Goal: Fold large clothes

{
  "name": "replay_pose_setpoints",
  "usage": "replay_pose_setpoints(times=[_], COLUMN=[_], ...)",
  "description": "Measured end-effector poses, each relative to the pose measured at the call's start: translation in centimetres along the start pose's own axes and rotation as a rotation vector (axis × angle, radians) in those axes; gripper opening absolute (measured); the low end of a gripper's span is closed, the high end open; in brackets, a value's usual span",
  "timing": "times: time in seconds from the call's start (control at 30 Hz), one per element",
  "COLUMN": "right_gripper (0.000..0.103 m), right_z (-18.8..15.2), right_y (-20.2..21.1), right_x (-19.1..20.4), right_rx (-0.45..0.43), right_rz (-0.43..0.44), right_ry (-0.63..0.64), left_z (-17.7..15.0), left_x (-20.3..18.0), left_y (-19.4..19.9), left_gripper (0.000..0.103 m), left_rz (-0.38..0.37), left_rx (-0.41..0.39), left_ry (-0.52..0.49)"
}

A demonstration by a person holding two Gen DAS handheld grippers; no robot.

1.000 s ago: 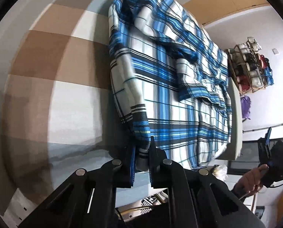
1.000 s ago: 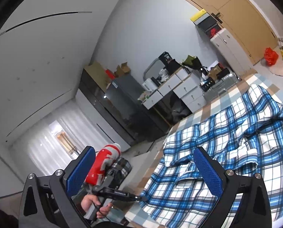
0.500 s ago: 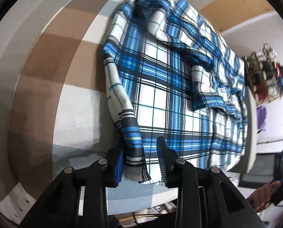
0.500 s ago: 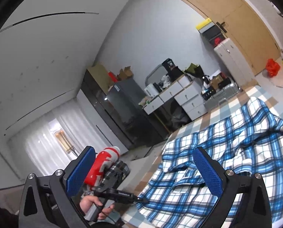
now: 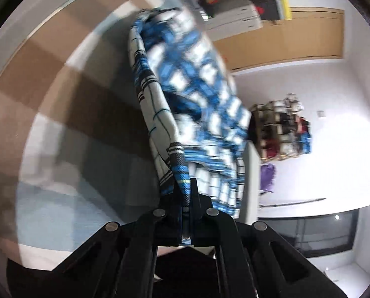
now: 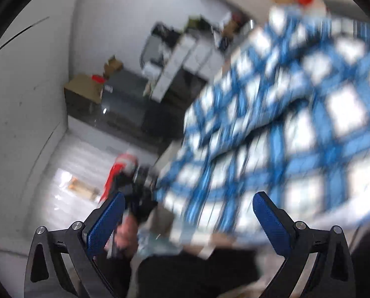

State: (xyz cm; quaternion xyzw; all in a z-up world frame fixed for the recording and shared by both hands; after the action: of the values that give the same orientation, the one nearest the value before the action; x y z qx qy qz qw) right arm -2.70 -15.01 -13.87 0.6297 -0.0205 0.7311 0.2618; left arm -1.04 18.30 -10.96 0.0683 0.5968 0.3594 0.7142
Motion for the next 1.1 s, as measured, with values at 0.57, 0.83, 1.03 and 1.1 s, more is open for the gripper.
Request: replay_pose_setpoints(times=[0.57,0.83,1.03,1.1], right_gripper=[0.103,0.103,0.102,0.1], right_z=[0.1,5.0,7.9,8.6], right_y=[-11.0,-2.1,3.5,5.4], right_x=[-4.8,-6.8,-10.3,-11.4], right_rx=[-0.124,-0.379,-0.42,-0.434], right_rz=[0.305,0.013,-0.099,-0.086], right_ry=[-0.519,-0.385,-0.478,-0.494], left_z=[1.2,1.0,1.2,1.1], left_x=[-1.8,-1.6,-1.3,-1.2], left_y=[1.6,2.5,2.8,2.8], left_gripper=[0.0,0.0,0.0,0.0], left_rz=[-0.212,-0.254,-0.26,-0.257], left_rx=[-0.006,-0.003,-0.018,-0.013], left_ry=[-0.008,-0.014,-0.008,-0.011])
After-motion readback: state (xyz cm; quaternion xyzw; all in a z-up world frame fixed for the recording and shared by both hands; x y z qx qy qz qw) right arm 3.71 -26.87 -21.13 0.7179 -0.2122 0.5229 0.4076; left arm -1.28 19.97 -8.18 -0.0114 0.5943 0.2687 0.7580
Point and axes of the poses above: each gripper's, at about its wrist camera, not at the fingertips, and y roughly against the way its jaws point, x to its left, z to its top, the point moved 5 cm from there along -y, roughly the way its jaws point, and after that the axes turned 13 degrees about -y, right-handed, at the moved point
